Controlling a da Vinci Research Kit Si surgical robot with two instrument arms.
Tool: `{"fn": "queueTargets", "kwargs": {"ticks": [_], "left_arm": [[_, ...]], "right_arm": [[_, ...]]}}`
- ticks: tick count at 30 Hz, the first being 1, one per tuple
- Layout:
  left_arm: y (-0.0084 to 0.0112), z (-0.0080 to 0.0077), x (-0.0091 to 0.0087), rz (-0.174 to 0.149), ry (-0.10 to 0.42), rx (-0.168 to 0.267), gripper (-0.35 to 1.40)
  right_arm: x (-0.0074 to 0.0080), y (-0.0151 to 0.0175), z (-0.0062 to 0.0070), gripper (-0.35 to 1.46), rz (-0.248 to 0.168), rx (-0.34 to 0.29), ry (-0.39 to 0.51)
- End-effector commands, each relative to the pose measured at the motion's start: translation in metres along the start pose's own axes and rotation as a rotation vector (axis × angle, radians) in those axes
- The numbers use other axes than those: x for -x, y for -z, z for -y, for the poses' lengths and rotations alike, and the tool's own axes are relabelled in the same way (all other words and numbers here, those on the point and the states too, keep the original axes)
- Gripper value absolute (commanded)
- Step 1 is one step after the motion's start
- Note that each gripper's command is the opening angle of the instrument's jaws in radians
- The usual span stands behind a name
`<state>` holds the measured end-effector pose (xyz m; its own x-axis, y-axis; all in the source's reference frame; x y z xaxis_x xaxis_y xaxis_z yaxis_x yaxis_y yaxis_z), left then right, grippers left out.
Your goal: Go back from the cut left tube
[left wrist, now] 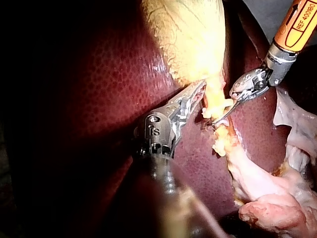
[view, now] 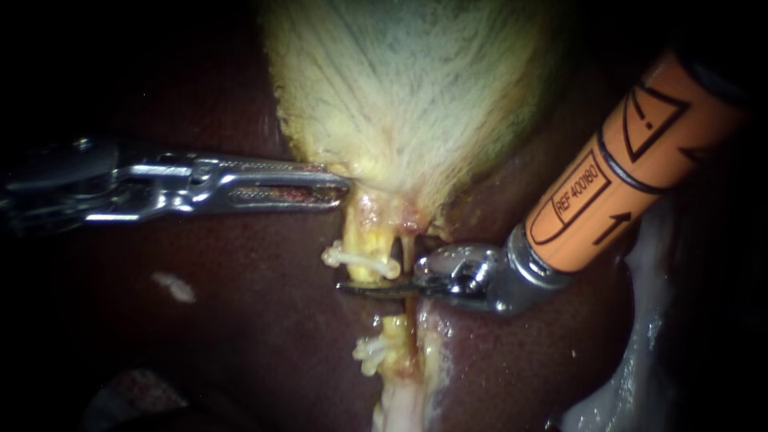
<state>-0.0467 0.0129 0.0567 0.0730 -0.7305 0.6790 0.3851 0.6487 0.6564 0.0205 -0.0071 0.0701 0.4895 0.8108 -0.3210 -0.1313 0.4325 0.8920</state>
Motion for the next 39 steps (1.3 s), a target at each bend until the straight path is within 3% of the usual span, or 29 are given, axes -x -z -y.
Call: {"fn": "queueTargets", "kwargs": {"ticks": [1,10,16,22,35,39], "left_arm": [[0.0000,0.0000,0.0000,0.000,0.000,0.000,-0.35],[0.0000,0.0000,0.0000,0.000,0.000,0.000,-0.35],[0.0000,0.0000,0.0000,0.000,0.000,0.000,-0.35],[0.0000,0.0000,0.0000,0.000,0.000,0.000,-0.35],[0.0000,0.0000,0.0000,0.000,0.000,0.000,-0.35],[0.0000,-0.0001,0.0000,0.000,0.000,0.000,-0.35]], "right_arm": [[0.0000,0.0000,0.0000,-0.35,0.000,0.000,0.000],[0.0002,-0.0002,0.0002,-0.35,-0.007,-0.009,-0.010],[0.0005,-0.0008,0.0002,0.32,-0.014,-0.013,-0.013],[0.0005,-0.0010,0.0002,0.76,-0.020,-0.016,-0.012],[0.0010,-0.0012,0.0009,1.15,-0.019,-0.020,-0.013],[0.0023,-0.0017,0.0015,1.23,-0.011,-0.031,0.076]]}}
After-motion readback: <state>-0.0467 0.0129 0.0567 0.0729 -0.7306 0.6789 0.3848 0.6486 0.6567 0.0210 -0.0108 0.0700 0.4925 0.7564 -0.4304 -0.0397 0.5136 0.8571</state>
